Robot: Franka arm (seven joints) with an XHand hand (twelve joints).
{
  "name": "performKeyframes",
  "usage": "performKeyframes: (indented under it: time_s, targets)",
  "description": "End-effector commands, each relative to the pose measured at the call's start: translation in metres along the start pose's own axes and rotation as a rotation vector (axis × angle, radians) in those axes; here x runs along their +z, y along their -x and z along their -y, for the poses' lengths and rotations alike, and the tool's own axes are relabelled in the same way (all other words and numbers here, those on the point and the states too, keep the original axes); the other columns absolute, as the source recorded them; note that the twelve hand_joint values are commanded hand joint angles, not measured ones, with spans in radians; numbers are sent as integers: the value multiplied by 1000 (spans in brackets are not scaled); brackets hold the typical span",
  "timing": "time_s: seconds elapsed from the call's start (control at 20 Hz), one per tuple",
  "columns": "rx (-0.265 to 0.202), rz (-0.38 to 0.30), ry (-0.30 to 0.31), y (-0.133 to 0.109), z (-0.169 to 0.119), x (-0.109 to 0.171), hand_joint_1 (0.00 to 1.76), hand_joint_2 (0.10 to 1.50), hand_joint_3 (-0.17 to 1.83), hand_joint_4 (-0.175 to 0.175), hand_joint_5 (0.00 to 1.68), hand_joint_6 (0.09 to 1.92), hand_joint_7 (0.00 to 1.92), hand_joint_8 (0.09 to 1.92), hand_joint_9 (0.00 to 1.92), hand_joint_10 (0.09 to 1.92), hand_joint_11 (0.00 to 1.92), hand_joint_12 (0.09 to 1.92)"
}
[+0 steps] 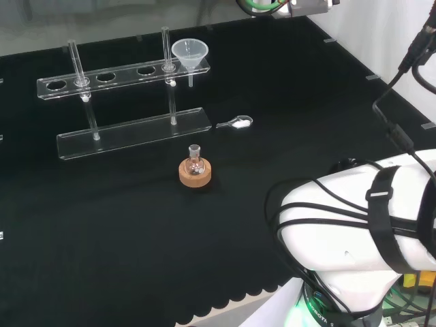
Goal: Pick up the funnel from the transparent funnel stand.
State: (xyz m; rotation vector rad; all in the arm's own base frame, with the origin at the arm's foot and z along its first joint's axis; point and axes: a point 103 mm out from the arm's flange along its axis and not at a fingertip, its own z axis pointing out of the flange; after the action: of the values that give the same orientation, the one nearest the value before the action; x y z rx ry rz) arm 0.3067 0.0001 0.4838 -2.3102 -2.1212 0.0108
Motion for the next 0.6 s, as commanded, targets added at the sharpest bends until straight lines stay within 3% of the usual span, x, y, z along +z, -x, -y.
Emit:
performKeyframes:
  time_s: [0.05, 0.2, 0.6]
  targets:
    - [2, 5, 4, 1, -1, 0, 95, 1109, 472, 6, 300, 87, 73, 581, 229, 639, 51, 1373]
    - [4, 6, 3, 2, -5, 0, 10, 1200, 410, 17, 288, 87, 75, 549, 217, 625, 37, 1359]
    - [26, 23, -3, 1, -14, 5, 0, 1217, 393, 19, 288, 87, 78, 542, 217, 622, 33, 1356]
